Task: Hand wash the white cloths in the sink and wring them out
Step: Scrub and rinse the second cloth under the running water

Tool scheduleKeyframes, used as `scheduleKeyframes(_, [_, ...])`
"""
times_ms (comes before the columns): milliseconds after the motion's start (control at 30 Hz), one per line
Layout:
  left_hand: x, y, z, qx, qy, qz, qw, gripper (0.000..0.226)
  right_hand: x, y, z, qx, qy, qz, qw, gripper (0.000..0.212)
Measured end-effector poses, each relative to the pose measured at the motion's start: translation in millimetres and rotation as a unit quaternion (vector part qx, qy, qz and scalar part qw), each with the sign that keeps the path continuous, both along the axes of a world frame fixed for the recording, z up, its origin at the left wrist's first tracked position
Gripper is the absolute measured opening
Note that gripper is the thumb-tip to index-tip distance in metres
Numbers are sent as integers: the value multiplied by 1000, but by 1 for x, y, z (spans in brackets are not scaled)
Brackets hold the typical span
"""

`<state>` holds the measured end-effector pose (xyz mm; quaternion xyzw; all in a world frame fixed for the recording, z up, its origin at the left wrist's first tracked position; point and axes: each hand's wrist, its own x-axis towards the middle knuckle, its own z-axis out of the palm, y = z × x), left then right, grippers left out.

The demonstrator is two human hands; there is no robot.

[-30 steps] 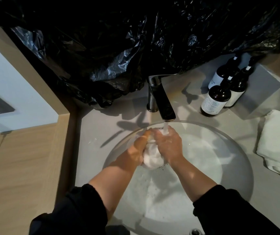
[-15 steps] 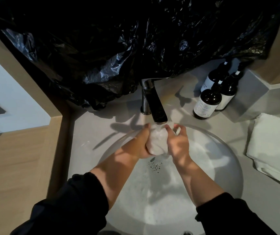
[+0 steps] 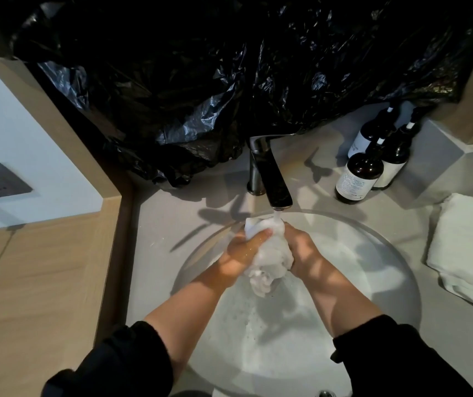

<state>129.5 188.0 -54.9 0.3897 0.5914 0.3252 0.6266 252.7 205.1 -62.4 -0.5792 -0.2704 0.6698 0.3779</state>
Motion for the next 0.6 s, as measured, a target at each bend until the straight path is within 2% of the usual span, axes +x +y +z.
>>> scheduleKeyframes(100, [7, 7, -8, 7, -15, 72, 997, 23, 6, 5, 4, -28, -103, 48, 993, 54])
scheduleKeyframes(200, [14, 11, -18, -4, -22, 120, 993, 29, 13, 9, 14, -23, -285, 103, 953, 63])
scheduleKeyframes(233, [16, 12, -22, -15, -30, 142, 989, 23, 15, 8, 15, -4, -299, 118, 947, 63])
scheduleKeyframes(333, [18, 18, -38, -39, -78, 178, 980, 14, 19, -4, 20, -6, -153, 117, 981, 49])
scheduleKeyframes(400, [18, 19, -30, -51, -98, 185, 977, 18, 19, -10, 17, 18, -103, 97, 990, 49])
scheduleKeyframes(433, [18, 20, -27, -44, -100, 181, 977, 21, 15, -13, 16, 41, -109, 83, 990, 50])
scheduleKeyframes(533, [16, 21, -18, -5, -36, 156, 987, 25, -3, -14, 12, 96, -157, -19, 983, 40])
scheduleKeyframes(600, [14, 21, -18, -30, -84, 143, 986, 52, -11, -9, 11, 100, -213, -106, 966, 38])
